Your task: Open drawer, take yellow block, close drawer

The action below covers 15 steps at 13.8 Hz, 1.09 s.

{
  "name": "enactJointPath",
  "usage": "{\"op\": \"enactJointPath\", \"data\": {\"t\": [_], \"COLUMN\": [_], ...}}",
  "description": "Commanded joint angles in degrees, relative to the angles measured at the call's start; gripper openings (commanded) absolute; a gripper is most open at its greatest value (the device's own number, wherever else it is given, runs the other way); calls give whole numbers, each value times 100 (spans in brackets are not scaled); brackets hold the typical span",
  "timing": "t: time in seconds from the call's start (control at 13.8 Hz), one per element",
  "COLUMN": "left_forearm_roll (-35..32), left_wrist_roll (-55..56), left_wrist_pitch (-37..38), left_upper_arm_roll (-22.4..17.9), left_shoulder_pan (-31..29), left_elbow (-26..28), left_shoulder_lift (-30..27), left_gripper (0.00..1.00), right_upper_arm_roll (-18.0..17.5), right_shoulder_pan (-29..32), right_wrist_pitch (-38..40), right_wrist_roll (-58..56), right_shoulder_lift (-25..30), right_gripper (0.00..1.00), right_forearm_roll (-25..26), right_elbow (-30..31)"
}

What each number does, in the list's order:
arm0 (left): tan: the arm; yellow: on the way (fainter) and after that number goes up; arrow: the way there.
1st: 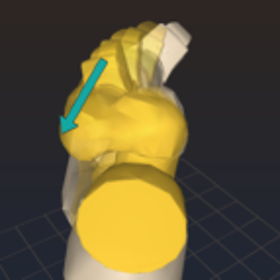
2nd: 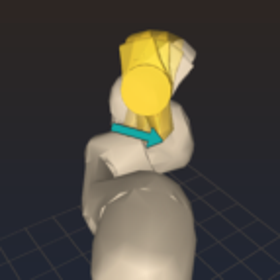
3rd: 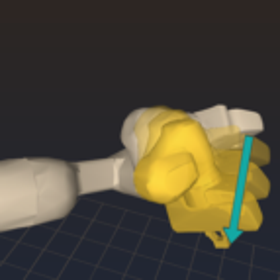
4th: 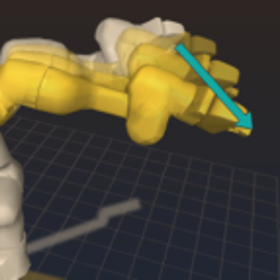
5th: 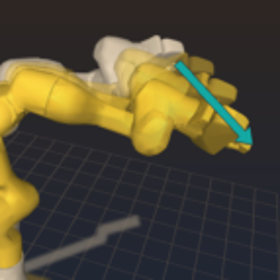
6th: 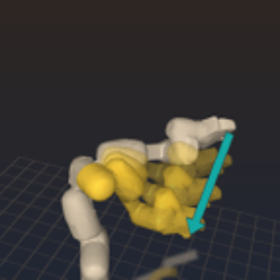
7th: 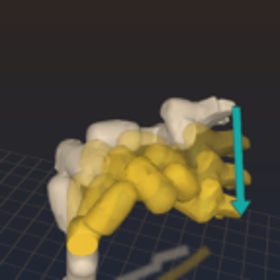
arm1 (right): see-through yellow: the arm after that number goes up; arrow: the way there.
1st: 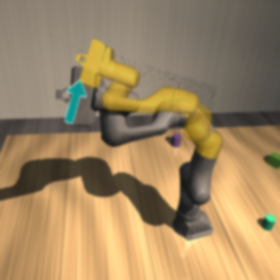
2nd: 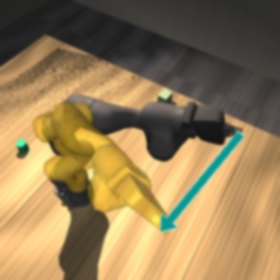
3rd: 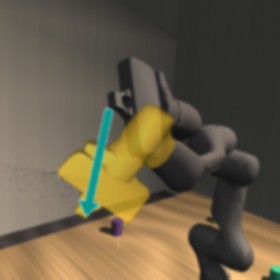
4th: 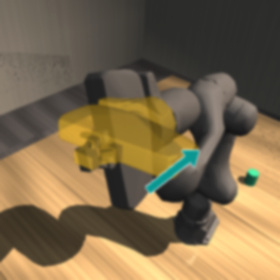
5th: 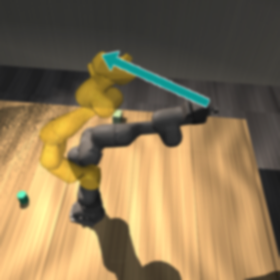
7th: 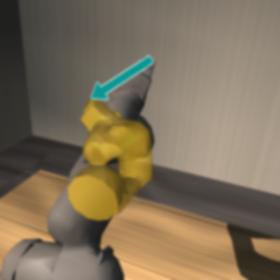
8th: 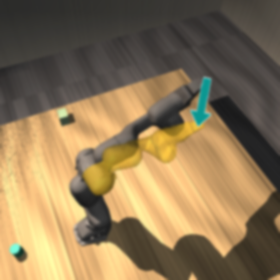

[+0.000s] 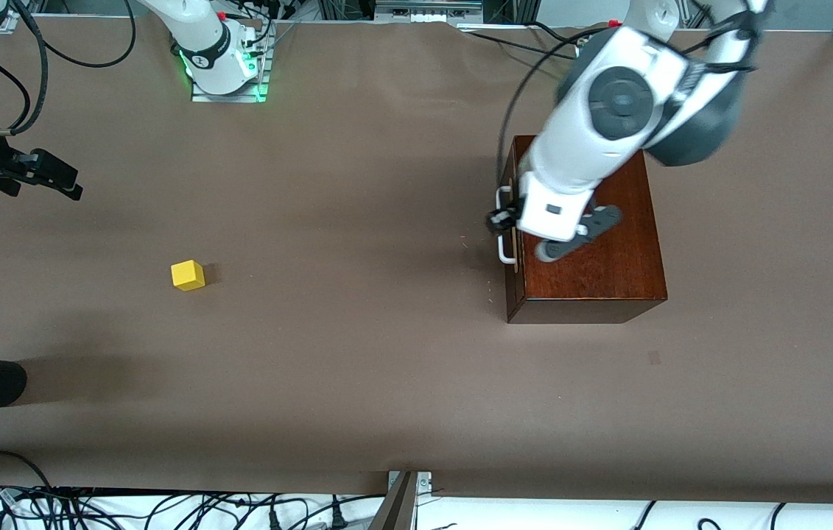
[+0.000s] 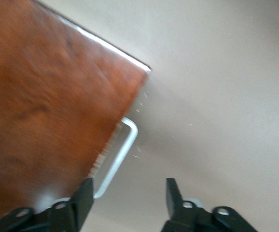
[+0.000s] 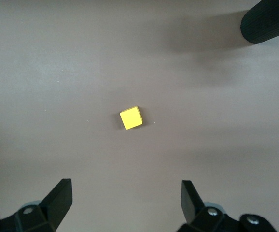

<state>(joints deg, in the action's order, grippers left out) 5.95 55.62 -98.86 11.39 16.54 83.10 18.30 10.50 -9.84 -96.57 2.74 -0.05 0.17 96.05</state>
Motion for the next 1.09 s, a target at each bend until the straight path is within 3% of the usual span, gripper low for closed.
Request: {"op": "enactJointPath", "data": {"t": [0.0, 0.36, 0.51, 0.65, 1.02], "left_forearm_roll": [161, 108, -32, -558, -613], "left_wrist_roll": [-1014, -3938, -4601, -5199, -5544], "left_wrist_pitch": [454, 1132, 1150, 1132, 1106], "left_upper_arm_roll": [-83, -1383, -1761, -1824, -1921], "left_shoulder_pan": [-431, -432, -397, -379, -590], "left_elbow": [303, 592, 698, 812, 786], "left_shoulder_lift": [-616, -1346, -1496, -1654, -1663], "left_gripper": [100, 100, 100, 100, 100], "right_upper_arm_roll": [-31, -22, -5, -4, -4], "right_shoulder_pan": [8, 26, 43, 52, 52], "right_wrist_pitch": [138, 138, 138, 138, 138], "right_wrist_roll": [68, 60, 16, 33, 60], "right_shoulder_lift": [-109, -136, -136, -136, -136], "right_gripper": [100, 100, 100, 100, 100], "right_forearm_roll": [-70, -61, -52, -52, -52], "right_elbow": [-157, -166, -174, -166, -174]}}
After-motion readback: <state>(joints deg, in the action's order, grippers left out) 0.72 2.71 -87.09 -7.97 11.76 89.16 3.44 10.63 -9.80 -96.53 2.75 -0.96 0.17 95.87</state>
